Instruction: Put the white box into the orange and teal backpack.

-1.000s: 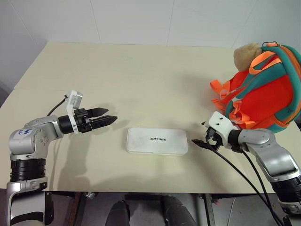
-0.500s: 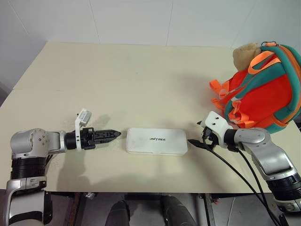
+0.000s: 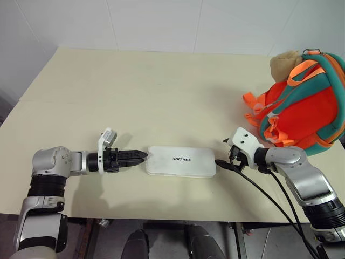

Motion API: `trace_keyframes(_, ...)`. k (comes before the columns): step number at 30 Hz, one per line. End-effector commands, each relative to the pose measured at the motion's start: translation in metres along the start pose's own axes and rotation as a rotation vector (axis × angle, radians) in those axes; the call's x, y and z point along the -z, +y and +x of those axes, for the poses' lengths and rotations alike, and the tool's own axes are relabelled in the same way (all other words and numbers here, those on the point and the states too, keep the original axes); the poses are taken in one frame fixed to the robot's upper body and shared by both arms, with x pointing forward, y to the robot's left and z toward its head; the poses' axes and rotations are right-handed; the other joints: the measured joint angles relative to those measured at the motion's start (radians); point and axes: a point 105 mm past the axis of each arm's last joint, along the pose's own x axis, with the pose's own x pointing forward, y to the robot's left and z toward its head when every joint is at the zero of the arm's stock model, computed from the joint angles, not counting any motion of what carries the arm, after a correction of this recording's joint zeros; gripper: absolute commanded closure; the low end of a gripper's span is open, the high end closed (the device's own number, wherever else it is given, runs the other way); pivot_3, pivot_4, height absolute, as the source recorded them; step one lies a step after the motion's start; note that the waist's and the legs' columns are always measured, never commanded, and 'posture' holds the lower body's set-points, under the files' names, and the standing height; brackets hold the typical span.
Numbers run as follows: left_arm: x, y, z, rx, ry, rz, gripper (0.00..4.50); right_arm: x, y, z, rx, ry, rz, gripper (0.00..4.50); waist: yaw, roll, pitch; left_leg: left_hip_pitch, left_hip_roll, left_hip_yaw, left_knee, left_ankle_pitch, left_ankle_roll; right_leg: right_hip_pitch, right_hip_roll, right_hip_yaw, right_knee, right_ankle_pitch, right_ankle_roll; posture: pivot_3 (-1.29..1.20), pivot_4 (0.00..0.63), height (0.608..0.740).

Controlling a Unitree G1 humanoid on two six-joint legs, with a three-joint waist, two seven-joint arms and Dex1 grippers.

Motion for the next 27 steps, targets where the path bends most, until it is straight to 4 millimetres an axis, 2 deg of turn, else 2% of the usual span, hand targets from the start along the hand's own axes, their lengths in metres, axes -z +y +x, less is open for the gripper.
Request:
trace_keyframes(1,-0.001,0.003,0.007,0.016,0.02,-0.002,0.01,-0.014,-0.004,-0.004,0.021,-0.039,-0.038,0.0,0.0,0.0,0.0,0.0,0.0,0.0,0.0,0.0,0.0,0.0,0.0,0.0,0.0,0.0,0.0,0.0,0.15,0.74)
trace_keyframes(6,0.0,0.003,0.023,0.054,0.063,-0.007,0.01,-0.015,-0.004,-0.004,0.027,-0.041,-0.044,0.0,0.001,0.0,0.0,0.0,0.0,0.0,0.0,0.0,0.0,0.0,0.0,0.0,0.0,0.0,0.0,0.0,0.15,0.74)
trace_keyframes(14,0.004,0.0,0.032,0.08,0.103,-0.009,0.01,-0.016,-0.004,-0.006,0.036,-0.043,-0.049,0.0,0.001,0.0,0.0,0.0,0.0,0.0,0.001,0.0,0.0,0.001,0.0,0.0,0.0,0.0,0.001,0.0,0.15,0.74)
trace_keyframes(18,0.013,0.01,0.036,0.001,0.172,0.0,0.01,-0.017,-0.004,-0.005,0.037,-0.046,-0.053,0.0,0.002,0.001,0.0,0.0,0.0,-0.001,0.001,0.0,0.0,0.001,0.0,0.0,0.0,0.0,0.0,0.0,0.15,0.74)
trace_keyframes(24,0.013,0.014,0.037,-0.076,0.216,0.03,0.01,-0.018,-0.006,-0.004,0.042,-0.05,-0.055,0.0,0.003,0.001,-0.001,0.002,-0.001,-0.001,0.001,0.0,0.0,0.003,0.0,0.0,0.0,0.0,0.001,0.0,0.15,0.74)
trace_keyframes(27,0.01,0.009,0.037,-0.07,0.218,0.028,0.01,-0.019,-0.006,-0.004,0.043,-0.054,-0.052,0.0,0.002,0.001,-0.001,0.002,-0.001,-0.001,0.001,0.0,0.0,0.003,0.0,0.0,0.0,0.0,0.001,0.0,0.15,0.74)
